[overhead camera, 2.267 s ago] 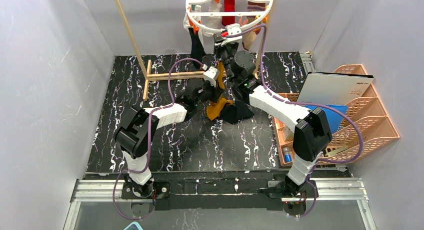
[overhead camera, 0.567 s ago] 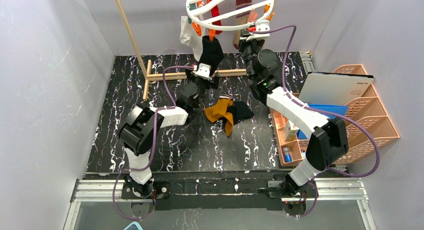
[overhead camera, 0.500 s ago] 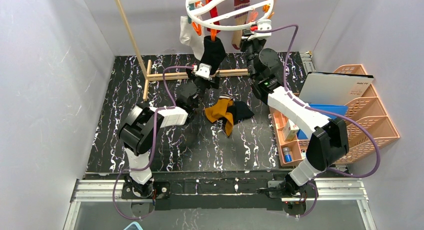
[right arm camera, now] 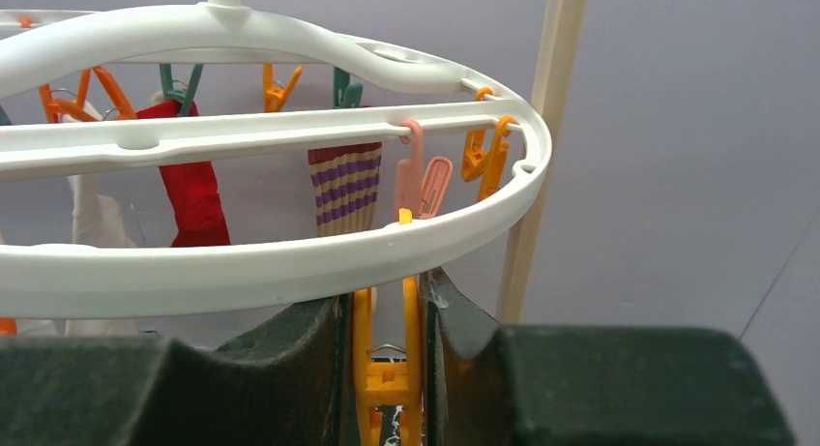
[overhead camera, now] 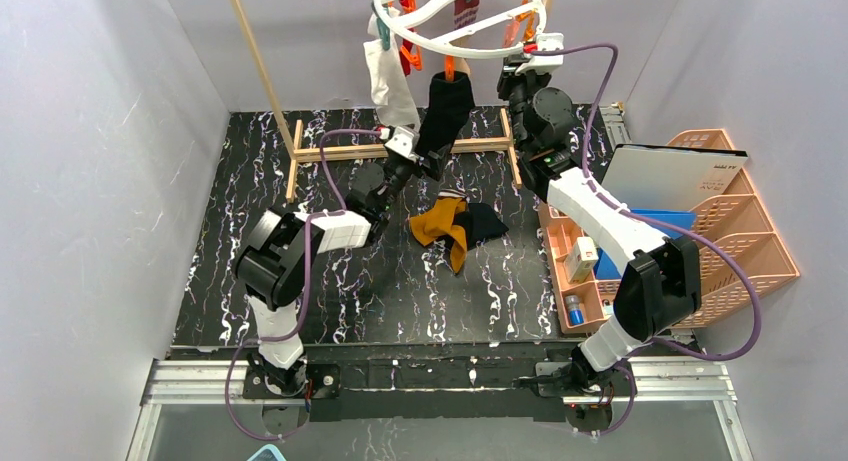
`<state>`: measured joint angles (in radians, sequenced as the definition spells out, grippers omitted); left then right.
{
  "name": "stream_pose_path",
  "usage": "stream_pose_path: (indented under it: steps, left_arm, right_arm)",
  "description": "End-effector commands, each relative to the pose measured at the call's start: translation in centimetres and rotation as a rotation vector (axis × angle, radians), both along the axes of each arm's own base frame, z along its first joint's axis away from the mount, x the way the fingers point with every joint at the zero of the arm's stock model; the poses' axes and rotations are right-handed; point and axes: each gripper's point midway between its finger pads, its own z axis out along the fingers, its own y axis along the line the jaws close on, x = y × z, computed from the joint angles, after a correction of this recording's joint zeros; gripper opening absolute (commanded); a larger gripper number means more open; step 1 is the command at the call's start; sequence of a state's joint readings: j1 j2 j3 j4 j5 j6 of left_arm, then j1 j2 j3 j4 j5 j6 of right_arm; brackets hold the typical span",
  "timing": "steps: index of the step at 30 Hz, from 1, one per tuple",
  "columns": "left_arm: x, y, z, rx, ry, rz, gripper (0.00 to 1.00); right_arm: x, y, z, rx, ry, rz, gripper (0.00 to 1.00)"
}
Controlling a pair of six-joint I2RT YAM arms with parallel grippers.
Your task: Remove the socks clipped to the hanger
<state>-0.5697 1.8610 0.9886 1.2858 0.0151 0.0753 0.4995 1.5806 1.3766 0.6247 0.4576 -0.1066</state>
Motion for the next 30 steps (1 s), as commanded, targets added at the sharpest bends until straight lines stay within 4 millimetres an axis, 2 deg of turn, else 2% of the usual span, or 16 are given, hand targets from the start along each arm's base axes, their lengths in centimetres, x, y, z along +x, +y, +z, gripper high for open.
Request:
stream_pose_path:
  steps: [1, 8, 11, 14, 20, 21, 22, 23, 24, 30]
  left_arm:
    - [-1.2, -1.4, 3.9, -0.096, -0.053, -0.181, 0.97]
    - [-2.2, -2.4, 5.7, -0.154, -0.025, -0.387, 0.90]
    - [-2.4, -3.0, 6.1, -0.164, -0.015, -0.451, 0.80]
    - [-2.5, -3.8, 5.9, -0.167, 0.003, -0.515, 0.60]
    - [-3.0, -5.8, 5.3, -0.172, 0.057, -0.665, 0.47]
    - [-3.1, -6.0, 5.3, -0.173, 0.065, -0.684, 0.42]
    - [-3.1, -6.1, 5.3, -0.174, 0.068, -0.695, 0.29]
    - [-3.1, -6.2, 5.2, -0.177, 0.071, -0.693, 0.07]
    - [-3.1, -6.1, 5.2, -0.175, 0.069, -0.692, 0.00]
    - [-3.8, -5.7, 4.8, -0.173, 0.092, -0.694, 0.00]
  right_arm:
    - [-0.2, -1.9, 2.3, 0.058, -0.029, -0.036, 0.11]
    - [0.1, -2.2, 1.9, 0.058, -0.018, -0.037, 0.12]
    - [0.2, -2.3, 1.8, 0.062, -0.015, -0.035, 0.12]
    - [0.2, -2.1, 1.7, 0.061, -0.011, -0.029, 0.12]
    - [0.3, -2.3, 1.8, 0.055, -0.009, -0.035, 0.12]
    - [0.3, -2.4, 1.8, 0.054, -0.009, -0.036, 0.12]
    - [0.4, -2.4, 1.7, 0.054, -0.007, -0.036, 0.12]
    - [0.5, -2.4, 1.8, 0.054, -0.008, -0.037, 0.12]
    - [0.5, -2.4, 1.7, 0.054, -0.006, -0.037, 0.12]
    - [0.9, -3.0, 1.2, 0.067, 0.007, -0.034, 0.13]
